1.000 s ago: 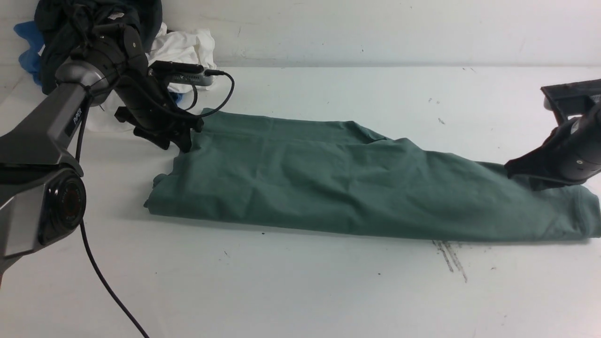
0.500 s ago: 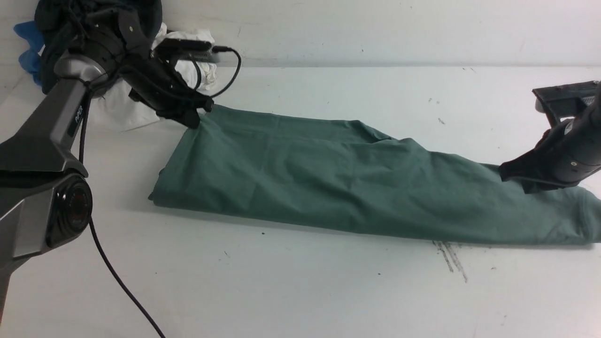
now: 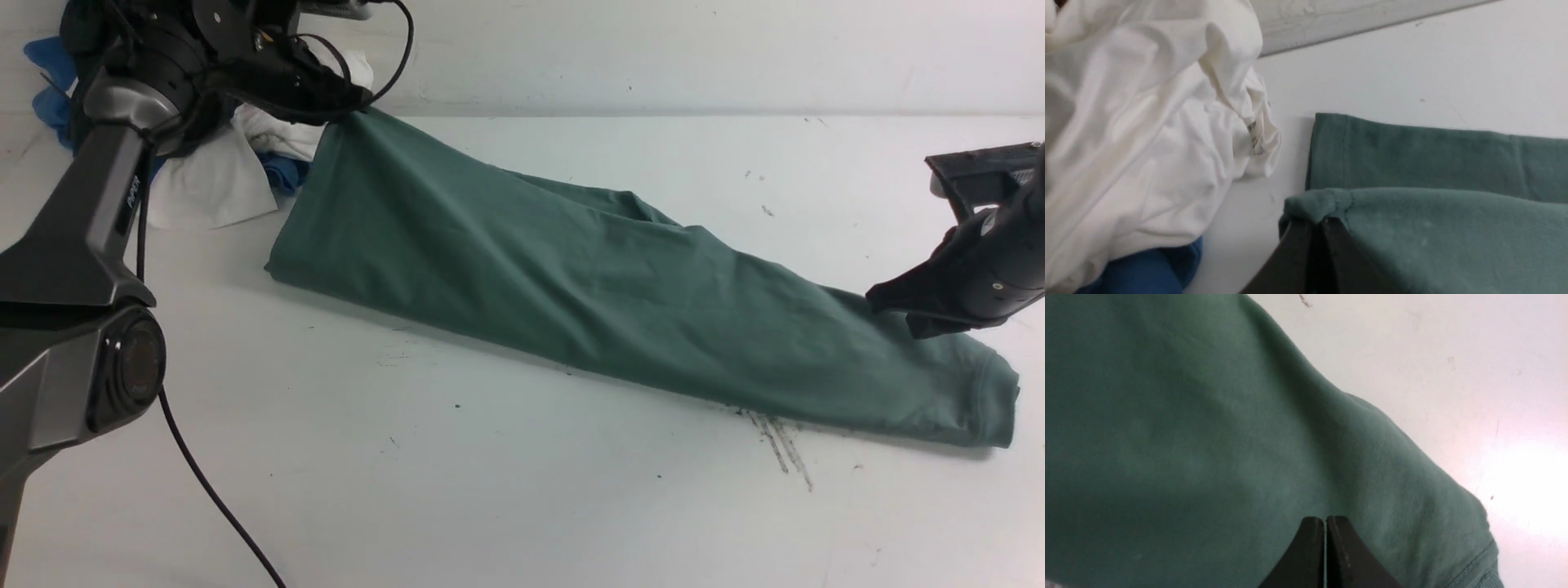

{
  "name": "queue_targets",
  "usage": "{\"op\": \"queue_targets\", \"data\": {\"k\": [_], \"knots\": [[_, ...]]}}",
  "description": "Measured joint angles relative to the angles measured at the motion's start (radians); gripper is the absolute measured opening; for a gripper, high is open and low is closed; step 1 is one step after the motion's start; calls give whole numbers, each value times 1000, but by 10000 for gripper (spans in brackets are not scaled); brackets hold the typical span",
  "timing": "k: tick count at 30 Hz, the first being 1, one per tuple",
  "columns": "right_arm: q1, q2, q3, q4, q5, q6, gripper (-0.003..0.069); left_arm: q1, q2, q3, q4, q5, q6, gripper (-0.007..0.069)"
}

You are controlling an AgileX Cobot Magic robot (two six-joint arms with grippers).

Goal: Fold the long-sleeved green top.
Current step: Use both arms to drag the lower edge of the fabric forward and fold it over the upper edge

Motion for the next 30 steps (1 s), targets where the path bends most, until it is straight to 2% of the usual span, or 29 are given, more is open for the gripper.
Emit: {"op": "queue_targets", "data": {"k": [5,6,8,9,10,11,13,15,16,18,19,20,21,24,30], "knots": [[8,-2,0,0,8,-8,9,-2,71,1,18,-45,0,118],[23,-13,1,0,27,-25,9,-1,80,2,41,-37,-2,196],[44,-32,2,0,38,-40,9,2,73,4,62,-10,-11,277],[64,-52,2,0,40,-46,9,6,59,4,69,16,-21,342],[83,-69,2,1,40,-48,9,8,46,4,70,39,-32,371],[87,-72,2,1,39,-48,9,9,38,4,70,54,-38,383],[147,-100,2,32,35,-51,9,12,-18,1,71,185,-72,413],[181,-98,2,65,41,-60,9,7,-52,-3,71,298,-79,382],[184,-97,2,72,42,-64,9,5,-54,-3,71,305,-79,375],[210,-58,2,100,74,-90,9,-14,-60,14,69,348,-77,267],[211,-54,2,100,76,-90,9,-14,-60,14,69,348,-77,257],[211,-14,2,100,98,-101,9,-32,-50,41,69,355,-72,170],[209,13,2,91,113,-102,9,-39,-43,61,69,355,-67,116],[195,79,2,52,152,-104,9,-65,-32,129,88,360,-65,16],[100,109,2,-61,141,-53,9,-77,-84,271,116,341,-79,-8]]}}
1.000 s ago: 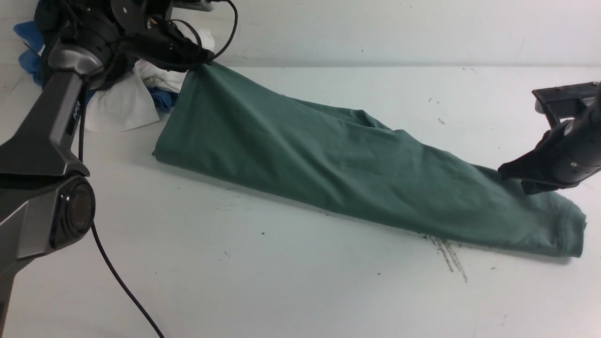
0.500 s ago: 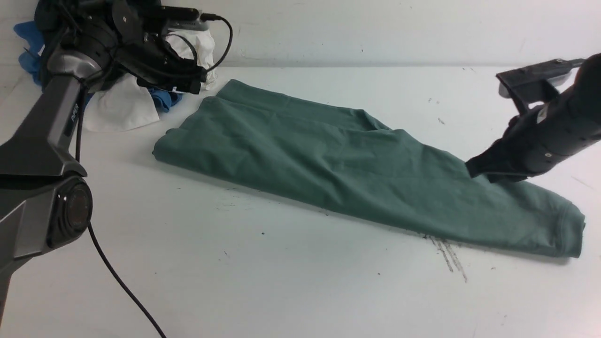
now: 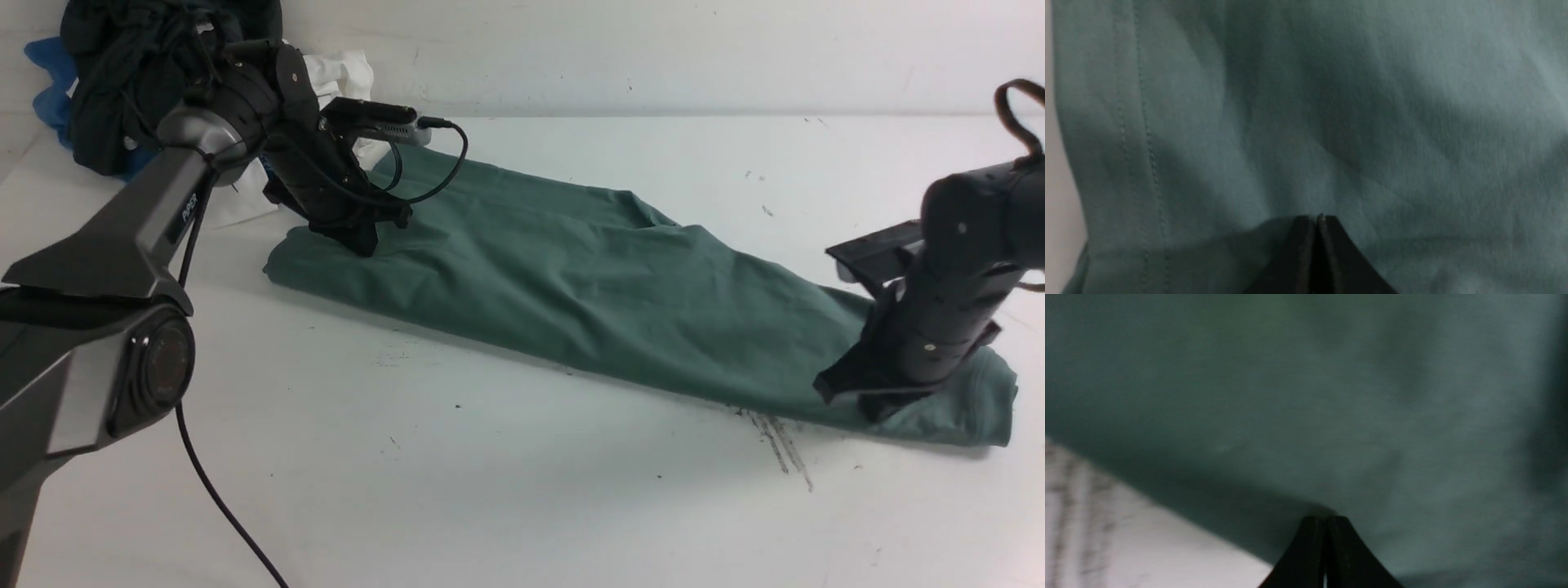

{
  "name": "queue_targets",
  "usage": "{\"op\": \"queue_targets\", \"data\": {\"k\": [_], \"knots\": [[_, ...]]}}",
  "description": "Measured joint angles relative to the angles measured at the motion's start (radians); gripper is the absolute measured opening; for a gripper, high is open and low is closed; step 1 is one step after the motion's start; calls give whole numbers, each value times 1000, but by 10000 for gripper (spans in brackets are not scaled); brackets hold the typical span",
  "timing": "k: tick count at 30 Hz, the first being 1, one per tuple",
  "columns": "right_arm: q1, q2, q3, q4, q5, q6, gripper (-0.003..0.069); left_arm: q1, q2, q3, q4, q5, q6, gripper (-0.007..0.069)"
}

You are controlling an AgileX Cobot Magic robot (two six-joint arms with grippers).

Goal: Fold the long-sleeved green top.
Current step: Use both arms to drag the lower edge of the fabric forward and fold it over the upper edge

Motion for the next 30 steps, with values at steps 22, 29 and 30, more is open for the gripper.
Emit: {"op": "queue_targets", "data": {"k": [22,29,30], "knots": [[-199,0,0,-151,-248,59,9,0,-646,744,38,-212,121,-2],[-104,-7,0,26,-195,-88,9,0,-537,745,76,-426,348,150],[-91,-7,0,40,-191,-109,9,0,-511,745,76,-454,377,190]]}}
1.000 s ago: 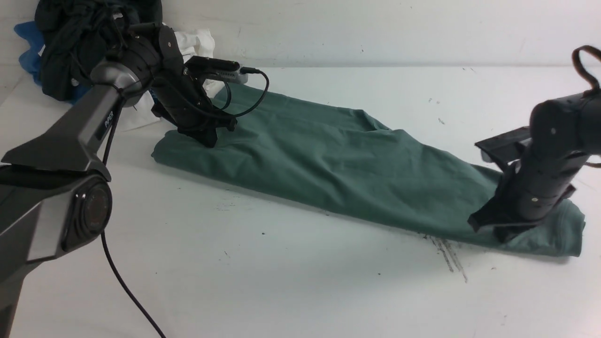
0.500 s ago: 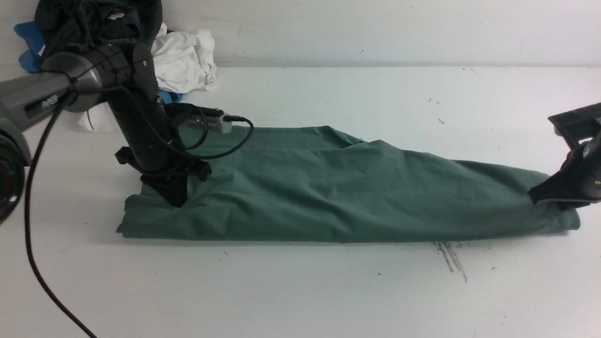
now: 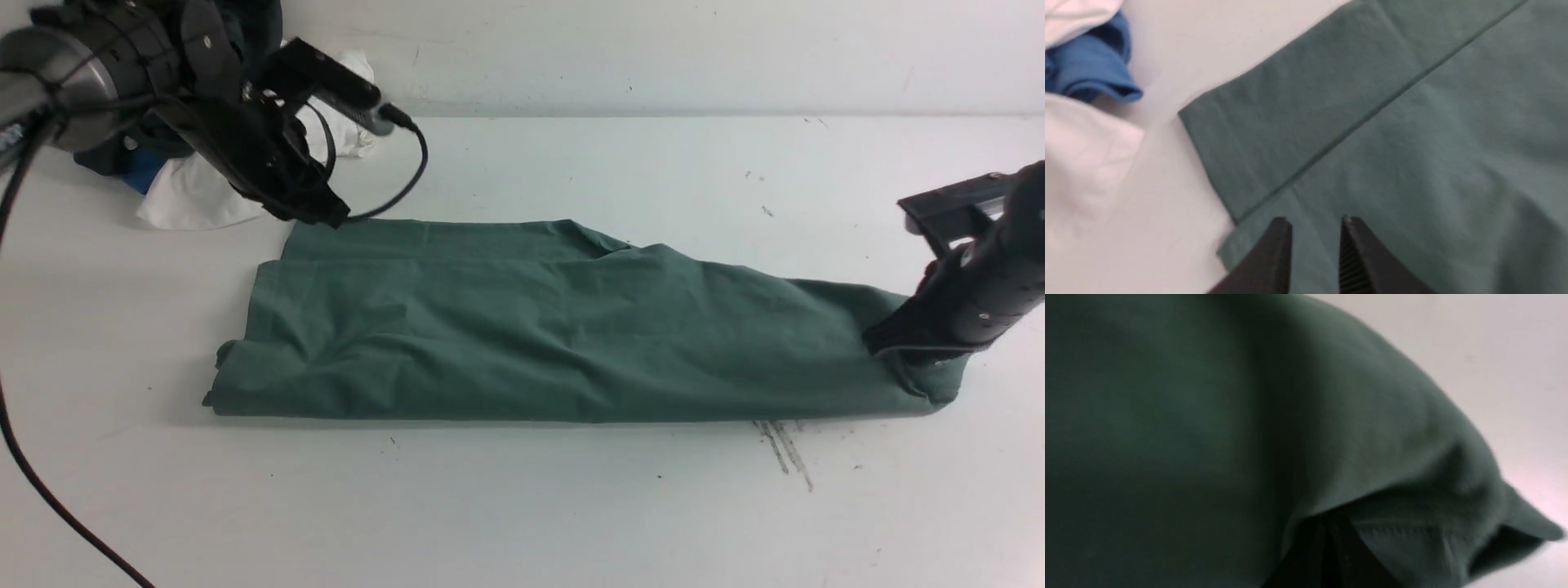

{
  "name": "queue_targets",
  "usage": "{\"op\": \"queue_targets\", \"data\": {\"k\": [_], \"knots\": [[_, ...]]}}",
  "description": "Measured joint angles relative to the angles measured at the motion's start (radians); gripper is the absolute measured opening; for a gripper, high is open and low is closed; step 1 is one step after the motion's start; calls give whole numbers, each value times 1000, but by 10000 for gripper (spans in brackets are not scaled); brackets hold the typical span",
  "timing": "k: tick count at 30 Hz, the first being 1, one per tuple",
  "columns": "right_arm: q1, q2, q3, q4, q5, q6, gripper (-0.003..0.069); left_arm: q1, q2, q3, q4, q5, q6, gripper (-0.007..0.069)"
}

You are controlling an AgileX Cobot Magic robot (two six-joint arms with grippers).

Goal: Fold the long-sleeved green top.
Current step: Use both arms to drag the lower edge of the fabric forward and fold it over the upper edge

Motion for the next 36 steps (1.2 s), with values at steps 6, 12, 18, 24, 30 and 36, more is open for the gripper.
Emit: {"op": "queue_targets", "data": {"k": [6,12,18,24,30,36], "knots": [[44,0,0,51,8,-57,10,0,129,0,32,-88,77,340],[43,0,0,51,29,-58,10,10,145,-20,65,-32,-163,351],[43,0,0,51,28,-58,10,72,145,-114,62,62,-422,379],[43,0,0,58,10,-58,10,96,163,-119,53,69,-434,372],[43,0,0,65,8,-59,10,95,200,-120,37,58,-367,202],[43,0,0,70,8,-62,10,92,177,-151,-2,126,-307,-1]]}}
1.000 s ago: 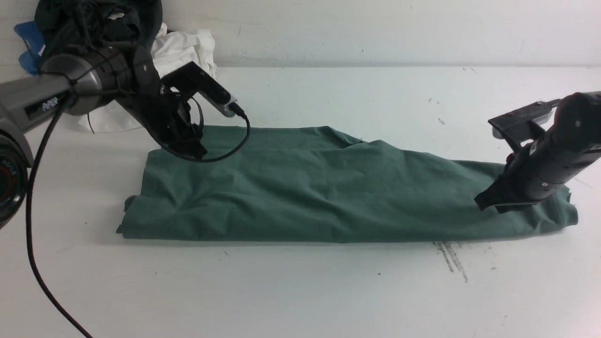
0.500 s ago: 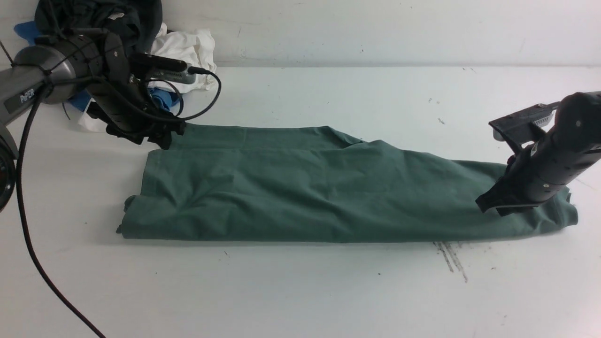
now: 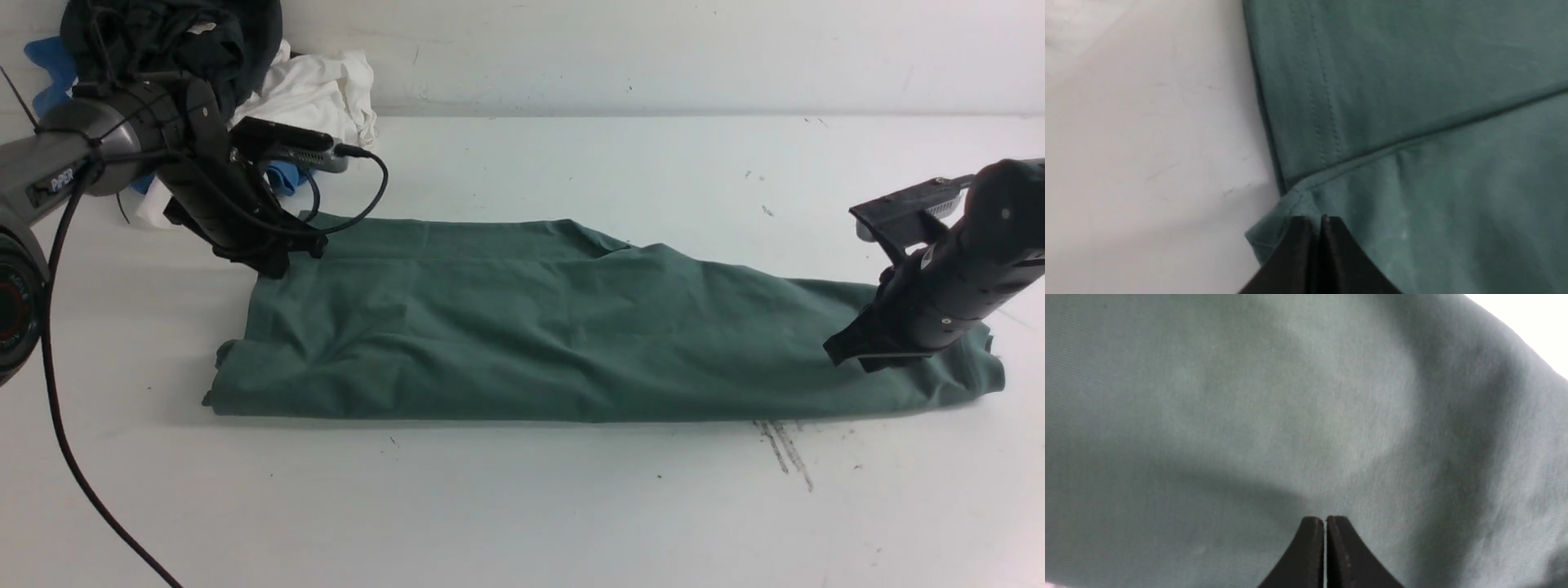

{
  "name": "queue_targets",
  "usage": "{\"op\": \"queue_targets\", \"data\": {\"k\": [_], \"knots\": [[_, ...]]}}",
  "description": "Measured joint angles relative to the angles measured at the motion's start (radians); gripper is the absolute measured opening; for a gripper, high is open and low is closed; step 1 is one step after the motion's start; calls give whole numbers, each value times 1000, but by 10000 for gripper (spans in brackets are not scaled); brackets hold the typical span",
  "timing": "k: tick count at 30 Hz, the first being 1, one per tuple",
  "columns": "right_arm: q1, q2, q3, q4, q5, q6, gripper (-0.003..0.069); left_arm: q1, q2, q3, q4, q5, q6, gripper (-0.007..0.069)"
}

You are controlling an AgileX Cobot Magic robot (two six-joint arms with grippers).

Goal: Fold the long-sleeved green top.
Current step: Use both arms to drag the lower edge of the fabric forward and fold it over the upper edge

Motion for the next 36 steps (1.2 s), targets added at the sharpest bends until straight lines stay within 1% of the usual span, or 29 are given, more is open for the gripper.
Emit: {"op": "queue_targets", "data": {"k": [3,5,7,10,11,12,13,16,17,18,19,20,22,23,25,28,31,32,33,34,35,36], "knots": [[0,0,0,0,-1,0,10,-8,-46,-32,0,31,15,-8],[0,0,0,0,-9,-4,10,-11,-99,-61,0,17,34,-8],[0,0,0,0,-20,-4,10,-11,-133,-74,-4,-32,40,-8],[0,0,0,1,-45,-7,10,-11,-144,-77,-6,-149,40,-8],[0,0,0,1,-56,-7,10,-11,-133,-77,-6,-184,39,-8],[0,0,0,1,-56,-7,10,-11,-129,-77,-6,-184,37,-8],[0,0,0,6,-74,-7,10,-11,-88,-77,-8,-240,22,-8],[0,0,0,13,-87,-11,10,-11,-32,-77,-8,-279,6,-8],[0,0,0,26,-93,-27,10,-11,41,-77,-7,-310,-4,-6],[0,0,0,27,-94,-29,10,-11,49,-77,-7,-317,-6,-5],[0,0,0,41,-94,-64,10,-11,117,-74,-7,-325,-9,13],[0,0,0,43,-94,-69,10,-11,126,-73,-7,-324,-9,20],[10,0,-7,73,-90,-121,10,-11,134,-77,-7,-347,-13,72],[12,0,-10,78,-88,-127,10,-11,133,-77,-7,-347,-13,77],[38,1,-69,130,-45,-158,20,-11,133,-77,-7,-343,-14,129],[90,37,-222,176,15,-206,71,-11,122,-77,-7,-334,-14,160],[126,104,-381,211,25,-211,148,-11,102,-77,-7,-322,-6,141],[135,157,-464,229,28,-211,197,-11,94,-77,-7,-319,-4,109],[139,191,-509,240,34,-211,226,-11,90,-77,-7,-318,-4,86],[140,208,-520,242,37,-211,234,-11,90,-77,-7,-318,-4,80],[141,277,-605,271,51,-210,295,-11,87,-77,-7,-317,-2,29],[141,285,-614,274,54,-210,300,-11,87,-77,-7,-315,-2,25]]}}
